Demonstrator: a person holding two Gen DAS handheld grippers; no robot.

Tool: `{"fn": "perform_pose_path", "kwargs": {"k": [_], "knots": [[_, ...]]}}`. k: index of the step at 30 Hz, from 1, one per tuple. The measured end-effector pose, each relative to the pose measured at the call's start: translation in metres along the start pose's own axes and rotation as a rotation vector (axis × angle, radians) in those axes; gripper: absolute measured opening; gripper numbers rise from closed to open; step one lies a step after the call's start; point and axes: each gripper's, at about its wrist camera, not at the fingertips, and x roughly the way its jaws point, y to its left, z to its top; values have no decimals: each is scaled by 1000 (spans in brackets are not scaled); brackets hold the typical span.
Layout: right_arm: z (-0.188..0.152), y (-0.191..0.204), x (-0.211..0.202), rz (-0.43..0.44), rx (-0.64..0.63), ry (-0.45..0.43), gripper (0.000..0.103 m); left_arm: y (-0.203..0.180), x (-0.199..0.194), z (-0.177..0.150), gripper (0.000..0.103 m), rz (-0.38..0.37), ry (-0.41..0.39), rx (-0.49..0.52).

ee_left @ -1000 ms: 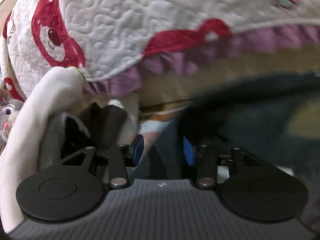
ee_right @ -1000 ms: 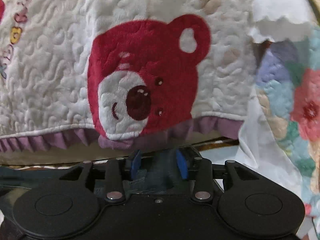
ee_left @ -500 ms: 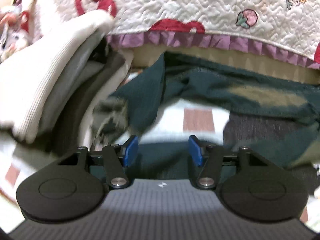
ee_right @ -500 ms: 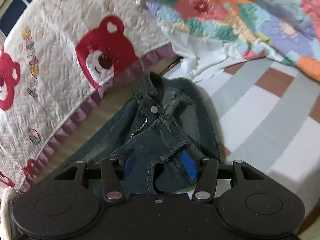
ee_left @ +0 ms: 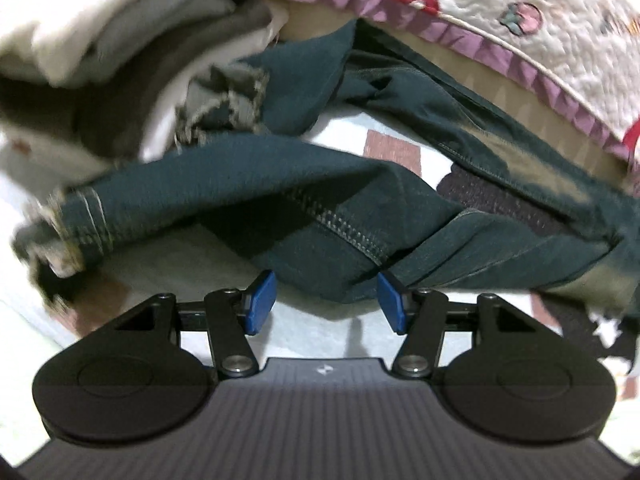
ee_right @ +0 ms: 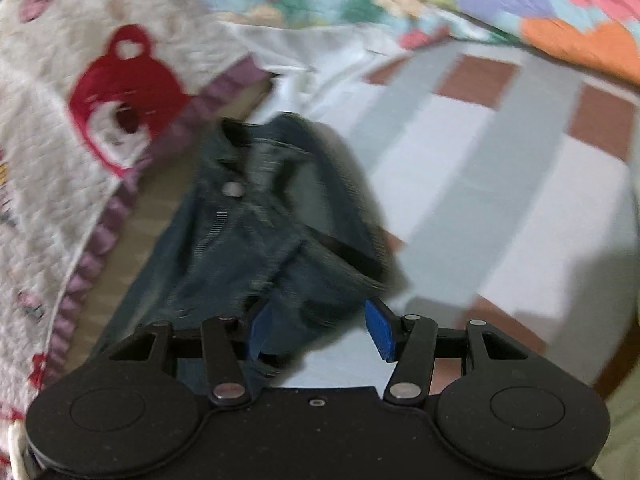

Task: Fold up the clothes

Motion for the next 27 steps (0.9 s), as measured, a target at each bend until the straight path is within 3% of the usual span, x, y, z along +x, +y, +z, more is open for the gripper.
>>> {"fn": "perform_pose_path", "kwargs": {"k": [5, 9, 12, 13, 14, 15, 17, 19, 23, 25, 27], "knots": [[-1, -22, 6, -3, 119, 13, 58, 9, 11, 1, 55, -21, 39, -87], [0, -10, 33, 28, 36, 14, 59, 10, 28, 5, 55, -50, 56, -117], [-3, 7, 41, 29, -79, -41, 60, 12, 44, 13, 55, -66, 34, -147], [-5, 12, 42, 25, -117, -55, 59, 12, 46, 16, 44, -72, 10, -154], [-3, 15, 41, 30, -151, -67, 42, 11, 44, 20, 17, -76, -21, -148], [-2, 18, 40, 35, -185, -78, 28, 5, 37, 26, 12, -80, -28, -133], [5, 22, 26, 49, -234, -134, 15, -6, 24, 39, 8, -89, -43, -102], [9, 29, 1, 117, -257, -244, 13, -17, 10, 51, 5, -97, -58, -72], [17, 56, -54, 161, -371, -486, 11, -39, -17, 76, 4, -114, -87, -12], [35, 57, -59, 152, -345, -529, 10, -50, -31, 88, 4, -122, -102, 19], [48, 56, -47, 112, -347, -533, 10, -52, -14, 102, 10, -102, -17, -21]]}}
